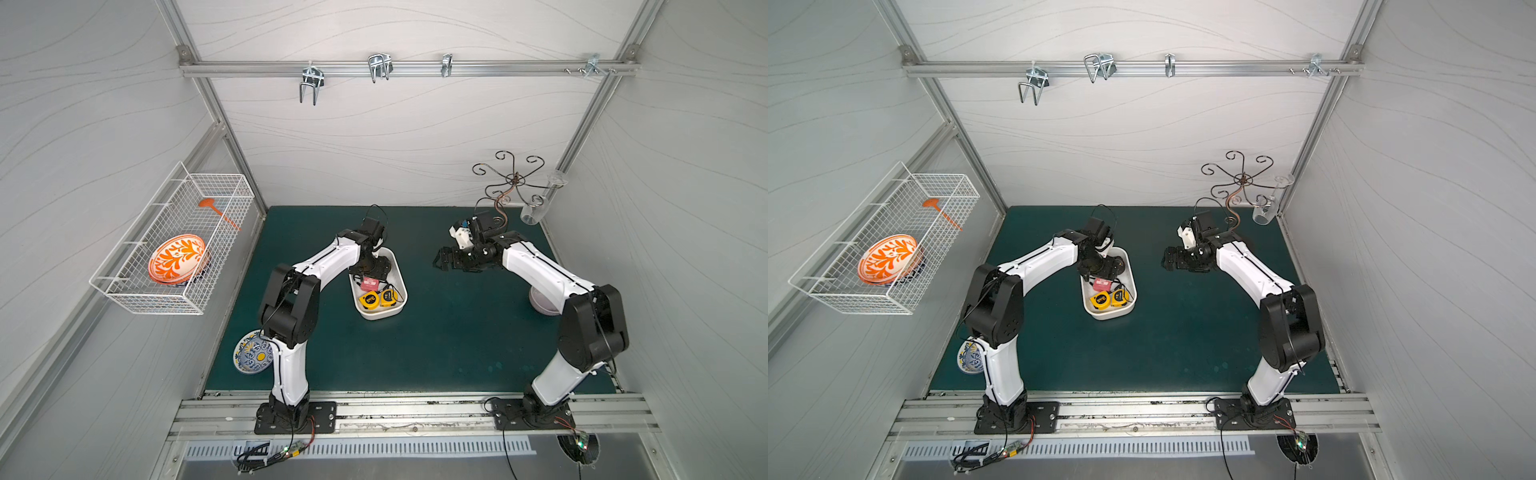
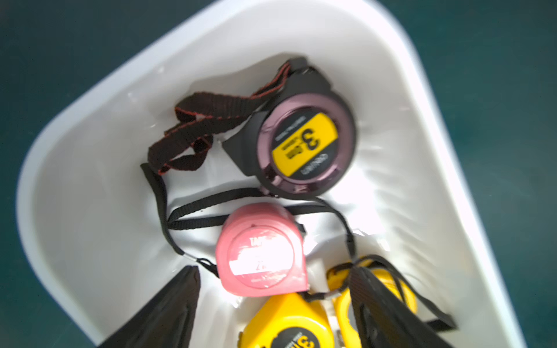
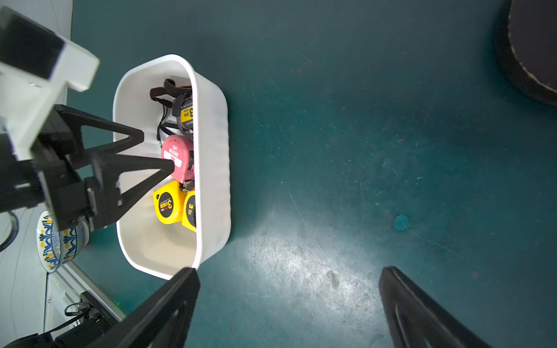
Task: Take the tape measure out of the storage box
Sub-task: Pick up the tape measure from the storage box.
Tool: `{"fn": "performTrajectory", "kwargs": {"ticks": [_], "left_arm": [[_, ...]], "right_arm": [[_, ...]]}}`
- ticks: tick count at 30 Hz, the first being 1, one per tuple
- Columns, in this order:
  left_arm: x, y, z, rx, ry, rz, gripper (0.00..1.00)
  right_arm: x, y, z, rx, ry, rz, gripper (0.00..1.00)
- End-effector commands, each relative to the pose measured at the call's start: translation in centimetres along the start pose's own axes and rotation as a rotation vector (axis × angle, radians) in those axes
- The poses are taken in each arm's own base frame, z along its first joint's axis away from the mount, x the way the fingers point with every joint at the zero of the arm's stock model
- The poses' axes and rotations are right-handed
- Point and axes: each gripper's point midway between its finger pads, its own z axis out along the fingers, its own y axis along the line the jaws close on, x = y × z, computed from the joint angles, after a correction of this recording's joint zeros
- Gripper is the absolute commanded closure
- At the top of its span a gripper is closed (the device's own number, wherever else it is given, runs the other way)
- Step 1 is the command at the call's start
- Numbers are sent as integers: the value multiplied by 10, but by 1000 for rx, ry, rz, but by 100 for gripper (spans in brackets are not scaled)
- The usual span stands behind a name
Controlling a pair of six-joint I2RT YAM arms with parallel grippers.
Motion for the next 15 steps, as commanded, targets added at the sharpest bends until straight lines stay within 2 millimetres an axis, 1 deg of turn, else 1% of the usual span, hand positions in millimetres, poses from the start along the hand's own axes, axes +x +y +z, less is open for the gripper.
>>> {"fn": "performTrajectory", "kwargs": {"ticks": [1, 5, 11, 15], "left_arm": [[-5, 2, 2, -47, 18, -11, 18], [-4, 2, 15, -56, 43, -21, 21], [1, 4, 24, -73, 83, -39, 27], [7, 7, 31, -92, 112, -47, 28]], "right_arm": [[0, 3, -7, -29, -19, 5, 1], [2, -1, -7, -33, -19, 14, 1], [3, -7, -6, -32, -17, 26, 1], [3, -7, -6, -35, -18, 29, 1]]}}
